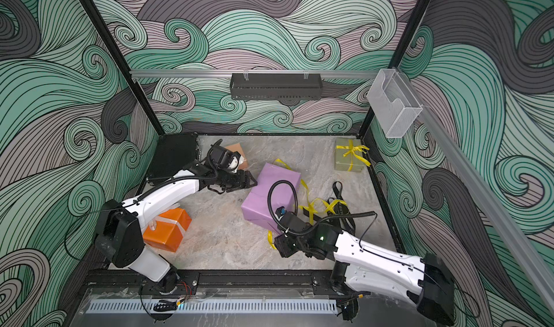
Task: Untie the ribbon bows on the gift boxes
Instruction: Place the ribbon at the center of the board, then adjust the ribbon at the center of the board.
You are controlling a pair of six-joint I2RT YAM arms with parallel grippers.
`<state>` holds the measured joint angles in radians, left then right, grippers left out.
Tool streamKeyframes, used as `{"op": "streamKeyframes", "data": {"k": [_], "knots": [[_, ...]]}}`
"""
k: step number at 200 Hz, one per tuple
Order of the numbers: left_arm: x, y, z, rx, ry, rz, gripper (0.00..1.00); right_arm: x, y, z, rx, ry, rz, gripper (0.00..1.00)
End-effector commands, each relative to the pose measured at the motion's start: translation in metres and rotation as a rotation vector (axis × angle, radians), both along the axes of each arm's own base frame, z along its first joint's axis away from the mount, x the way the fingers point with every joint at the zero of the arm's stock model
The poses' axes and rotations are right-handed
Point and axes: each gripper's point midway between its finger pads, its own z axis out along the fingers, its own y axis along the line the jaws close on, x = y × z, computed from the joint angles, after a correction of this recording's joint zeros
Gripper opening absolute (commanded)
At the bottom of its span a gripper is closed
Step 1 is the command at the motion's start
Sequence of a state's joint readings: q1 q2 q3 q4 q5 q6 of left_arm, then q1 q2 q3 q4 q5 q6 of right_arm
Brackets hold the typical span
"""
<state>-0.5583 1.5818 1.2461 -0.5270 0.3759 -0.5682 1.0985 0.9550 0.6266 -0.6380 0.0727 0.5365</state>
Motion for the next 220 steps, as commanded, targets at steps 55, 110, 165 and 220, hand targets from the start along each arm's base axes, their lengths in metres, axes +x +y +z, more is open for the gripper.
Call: {"op": "streamKeyframes", "data": {"k": [55,110,165,220], "knots": [[-0.011,-0.012,0.0,0.057,-0.021,-0.076,0.75,-0.023,0.018,-0.029,-0.015,0.119,0.121,0.65],[-0.011,-0.009,-0.005,0.106,-0.023,-0.073,0.75,-0.018,0.034,-0.05,-0.097,0.081,0.17,0.69],[-0.007,-0.005,-0.004,0.113,-0.029,-0.064,0.75,-0.007,0.037,-0.051,-0.153,-0.004,0.175,0.65],[-0.004,-0.006,-0.007,0.11,-0.018,-0.062,0.75,-0.007,0.032,-0.043,-0.057,-0.068,0.178,0.69]]}}
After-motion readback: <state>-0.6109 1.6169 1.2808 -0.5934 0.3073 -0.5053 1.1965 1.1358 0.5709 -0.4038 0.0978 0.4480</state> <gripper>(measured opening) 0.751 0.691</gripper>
